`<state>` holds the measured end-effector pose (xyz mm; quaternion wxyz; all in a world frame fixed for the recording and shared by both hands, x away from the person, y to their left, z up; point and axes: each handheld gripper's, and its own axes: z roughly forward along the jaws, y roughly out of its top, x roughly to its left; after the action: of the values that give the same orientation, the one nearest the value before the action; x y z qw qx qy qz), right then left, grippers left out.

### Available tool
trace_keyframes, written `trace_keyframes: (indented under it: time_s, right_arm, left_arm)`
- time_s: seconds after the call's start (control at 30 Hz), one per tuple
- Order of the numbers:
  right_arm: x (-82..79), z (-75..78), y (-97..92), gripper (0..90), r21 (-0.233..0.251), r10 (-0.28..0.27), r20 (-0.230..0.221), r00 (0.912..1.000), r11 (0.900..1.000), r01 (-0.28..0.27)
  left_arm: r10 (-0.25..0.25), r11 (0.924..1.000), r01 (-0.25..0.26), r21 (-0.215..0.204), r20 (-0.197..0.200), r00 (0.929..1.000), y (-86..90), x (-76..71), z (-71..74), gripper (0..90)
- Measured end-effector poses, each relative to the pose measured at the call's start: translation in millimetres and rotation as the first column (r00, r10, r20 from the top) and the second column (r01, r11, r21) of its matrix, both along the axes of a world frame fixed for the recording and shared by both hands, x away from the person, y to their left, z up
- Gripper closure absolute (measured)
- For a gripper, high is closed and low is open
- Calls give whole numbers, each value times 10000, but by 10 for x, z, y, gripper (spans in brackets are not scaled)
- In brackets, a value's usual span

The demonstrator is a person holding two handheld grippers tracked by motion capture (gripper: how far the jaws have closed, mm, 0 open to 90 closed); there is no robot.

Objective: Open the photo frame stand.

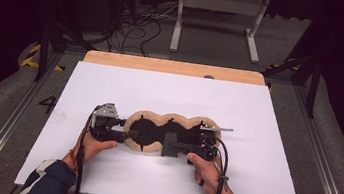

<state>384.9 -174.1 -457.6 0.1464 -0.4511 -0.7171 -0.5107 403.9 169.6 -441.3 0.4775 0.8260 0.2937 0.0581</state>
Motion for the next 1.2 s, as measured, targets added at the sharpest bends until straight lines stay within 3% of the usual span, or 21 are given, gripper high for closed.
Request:
trace_keyframes:
  time_s: [0.03,0.07,0.13,0.2,0.3,0.37,0.53,0.57,0.7,0.8,0.93,1.1,1.2]
  right_arm:
    - [10,14,5,774,63,-4,11,10000,10000,4]
    - [10,14,5,774,63,-4,11,10000,10000,4]
    - [37,52,15,769,-96,-115,259,9996,9999,117]
    - [49,60,15,764,-239,-163,381,9991,9996,173]
    - [74,47,6,764,-389,-73,603,9982,9992,96]
    - [64,58,24,765,-602,-49,768,9970,9981,95]
    - [64,30,30,776,-764,-36,764,9971,9970,94]
    - [71,25,27,777,-700,-48,771,9970,9975,102]
    - [70,35,32,775,-737,-25,869,9962,9972,89]
    - [73,37,34,776,-788,1,974,9952,9969,76]
    - [92,50,23,777,-999,-147,1127,9935,9947,260]
    - [187,80,22,760,-1071,-503,1372,9893,9921,653]
    - [219,80,24,754,-1068,-577,1443,9879,9916,735]
  left_arm:
    - [241,9996,-248,168,406,9989,-2,-3,38,497]
    - [241,9996,-248,168,406,9989,-2,-3,38,503]
    - [552,9980,-576,276,783,9954,-52,-5,71,508]
    - [622,9977,-642,238,773,9951,-64,2,66,508]
    - [753,9972,-751,-62,564,9956,-55,26,28,495]
    - [703,9971,-718,252,576,9959,-69,46,11,454]
    - [601,9968,-579,551,-391,9974,-101,103,-91,323]
    - [533,9974,-505,523,-548,9971,-105,107,-107,334]
    - [561,9963,-527,678,-499,9972,-105,124,-127,403]
    - [554,9976,-527,441,-618,9965,-76,121,-116,450]
    - [661,9953,-663,705,44,9978,-93,91,-72,501]
    - [1209,9833,-1338,1234,1069,9869,-138,71,-32,538]
    - [1432,9789,-1577,1295,1150,9830,-151,62,-35,546]
